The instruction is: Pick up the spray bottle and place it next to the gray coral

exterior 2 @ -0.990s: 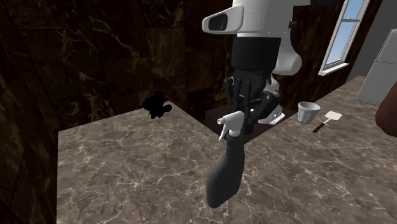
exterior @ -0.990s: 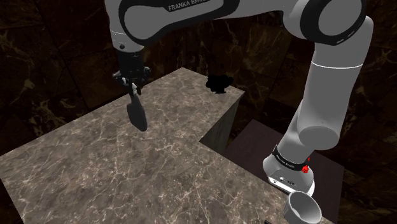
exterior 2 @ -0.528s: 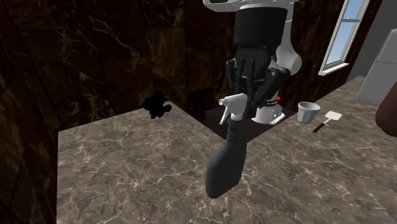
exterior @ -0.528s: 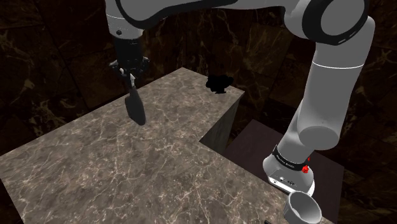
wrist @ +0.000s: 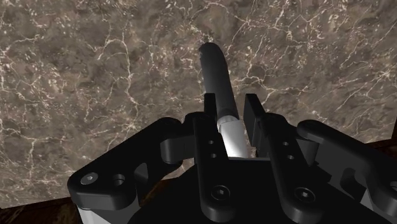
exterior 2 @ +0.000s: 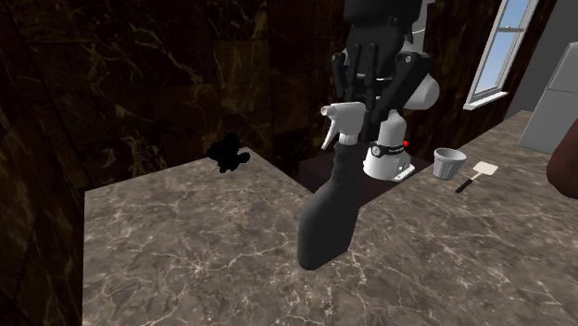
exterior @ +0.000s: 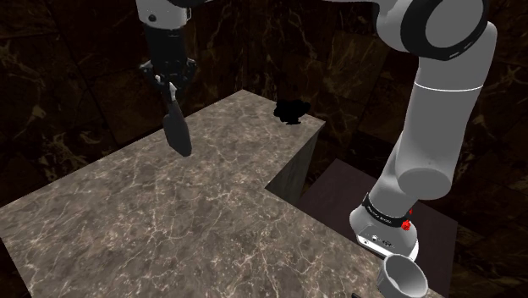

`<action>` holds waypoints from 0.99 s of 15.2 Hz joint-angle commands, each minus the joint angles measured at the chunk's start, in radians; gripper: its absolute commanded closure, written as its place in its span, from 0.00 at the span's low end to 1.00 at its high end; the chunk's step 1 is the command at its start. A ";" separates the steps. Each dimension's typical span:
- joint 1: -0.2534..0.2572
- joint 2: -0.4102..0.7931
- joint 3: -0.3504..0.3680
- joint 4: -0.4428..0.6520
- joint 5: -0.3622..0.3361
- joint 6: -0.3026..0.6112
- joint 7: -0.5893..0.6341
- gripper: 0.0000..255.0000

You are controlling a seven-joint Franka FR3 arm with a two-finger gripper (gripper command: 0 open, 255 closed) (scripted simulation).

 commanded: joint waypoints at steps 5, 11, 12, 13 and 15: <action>0.010 0.019 0.002 0.107 -0.008 -0.089 0.003 1.00; 0.026 0.054 0.004 0.237 -0.022 -0.187 0.008 1.00; 0.030 0.061 0.004 0.262 -0.025 -0.204 0.009 1.00; 0.032 0.066 0.004 0.278 -0.027 -0.216 0.009 1.00; -0.014 -0.007 -0.005 0.191 0.007 -0.197 -0.034 1.00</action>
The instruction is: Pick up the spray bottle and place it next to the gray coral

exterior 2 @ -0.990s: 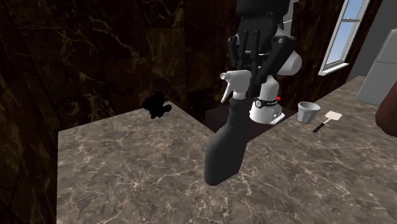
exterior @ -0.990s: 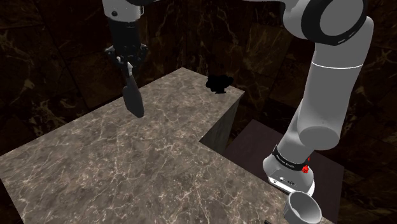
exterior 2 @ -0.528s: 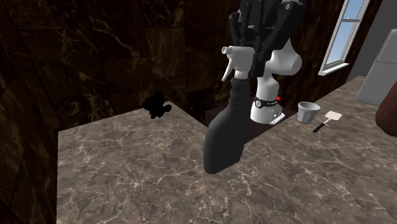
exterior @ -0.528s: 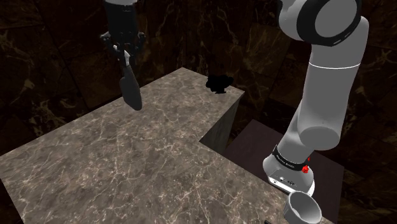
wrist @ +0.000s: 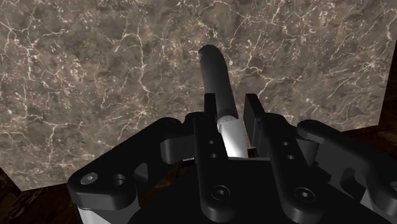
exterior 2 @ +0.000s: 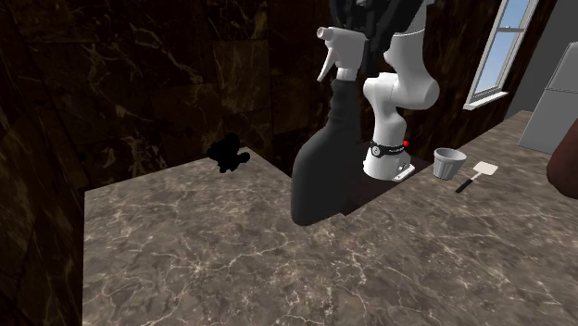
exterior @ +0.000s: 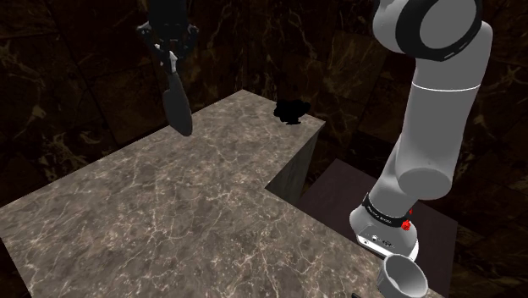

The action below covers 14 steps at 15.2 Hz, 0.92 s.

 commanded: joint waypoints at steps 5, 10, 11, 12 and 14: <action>-0.108 -0.182 -0.044 -0.190 0.083 0.019 -0.134 1.00; -0.177 -0.303 -0.104 -0.301 0.132 0.012 -0.258 1.00; -0.189 -0.323 -0.118 -0.318 0.139 0.009 -0.283 1.00; -0.200 -0.343 -0.132 -0.333 0.145 0.004 -0.308 1.00; -0.221 -0.378 -0.160 -0.360 0.154 -0.005 -0.357 1.00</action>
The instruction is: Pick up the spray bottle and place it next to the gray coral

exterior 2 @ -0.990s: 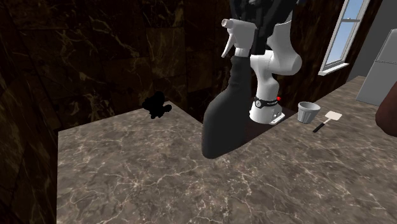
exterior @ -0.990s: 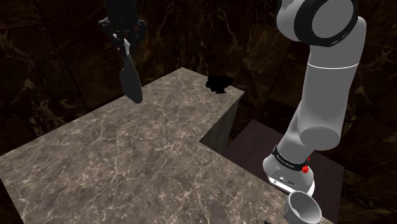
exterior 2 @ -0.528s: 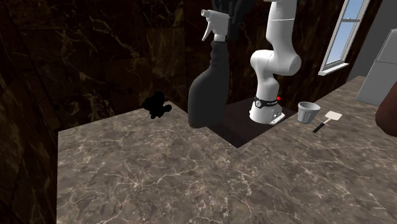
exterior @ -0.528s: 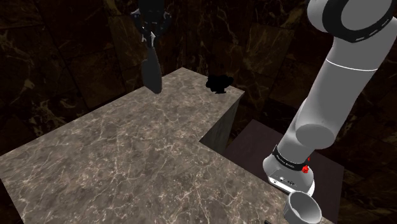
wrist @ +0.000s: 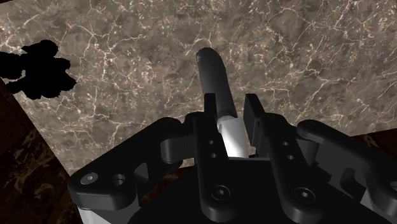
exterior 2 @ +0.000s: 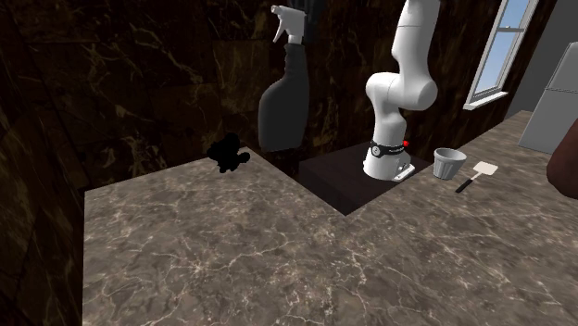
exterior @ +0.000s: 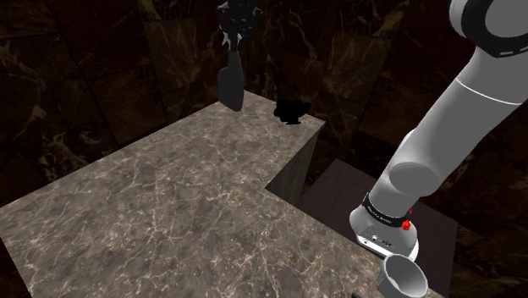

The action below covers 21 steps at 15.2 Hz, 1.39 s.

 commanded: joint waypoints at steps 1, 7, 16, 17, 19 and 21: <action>-0.022 -0.031 -0.030 -0.019 0.008 -0.014 -0.053 1.00; -0.080 -0.102 -0.121 -0.059 0.015 -0.053 -0.200 1.00; -0.163 -0.133 -0.262 -0.035 -0.001 -0.123 -0.419 1.00; -0.172 -0.131 -0.278 -0.026 -0.003 -0.131 -0.444 1.00; -0.190 -0.123 -0.310 -0.004 -0.008 -0.148 -0.494 1.00; -0.209 -0.110 -0.343 0.023 -0.012 -0.166 -0.544 1.00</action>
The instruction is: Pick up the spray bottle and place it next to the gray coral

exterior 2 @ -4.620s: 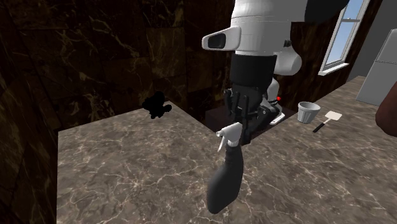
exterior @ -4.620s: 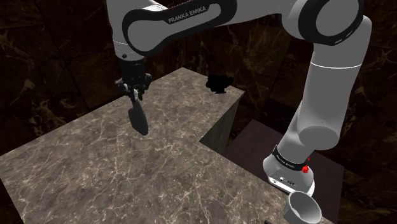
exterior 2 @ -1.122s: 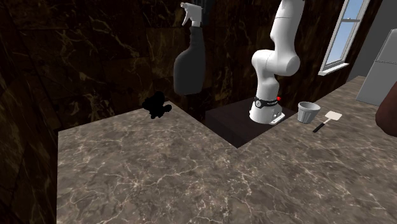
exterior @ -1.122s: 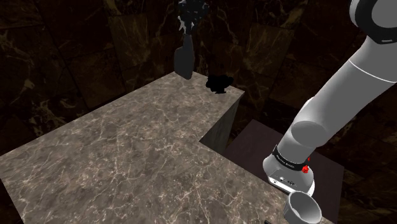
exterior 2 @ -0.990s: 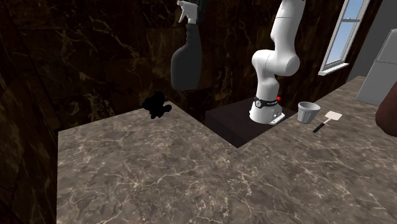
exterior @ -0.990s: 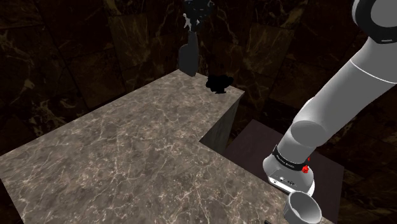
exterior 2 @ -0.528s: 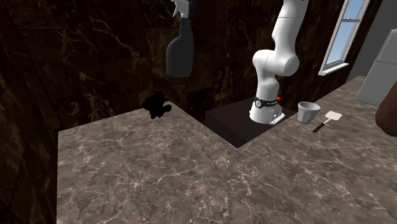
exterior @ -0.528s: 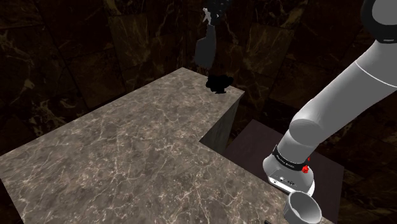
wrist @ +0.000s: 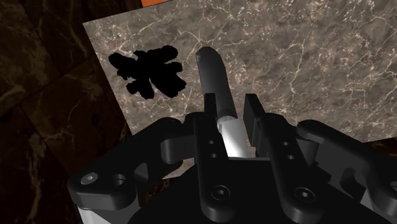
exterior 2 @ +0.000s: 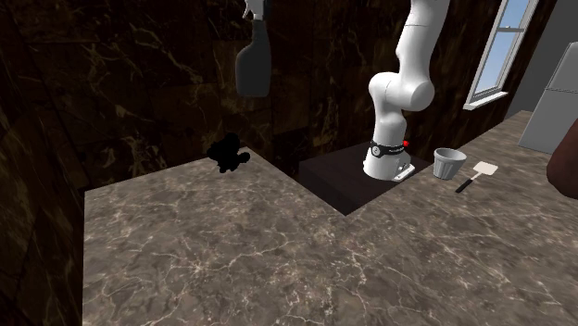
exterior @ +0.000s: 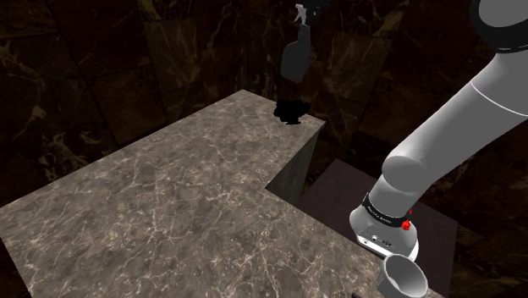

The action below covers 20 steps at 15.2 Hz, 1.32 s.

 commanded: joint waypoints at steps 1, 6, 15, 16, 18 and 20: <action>-0.017 0.019 -0.030 0.038 -0.003 -0.022 -0.048 1.00; -0.067 0.080 -0.114 0.141 -0.003 -0.072 -0.180 1.00; -0.067 0.012 -0.107 -0.063 -0.016 0.066 -0.179 1.00; -0.067 0.007 -0.106 -0.083 -0.017 0.080 -0.179 1.00; -0.067 -0.004 -0.105 -0.122 -0.019 0.109 -0.179 1.00; -0.068 -0.014 -0.105 -0.160 -0.020 0.137 -0.179 1.00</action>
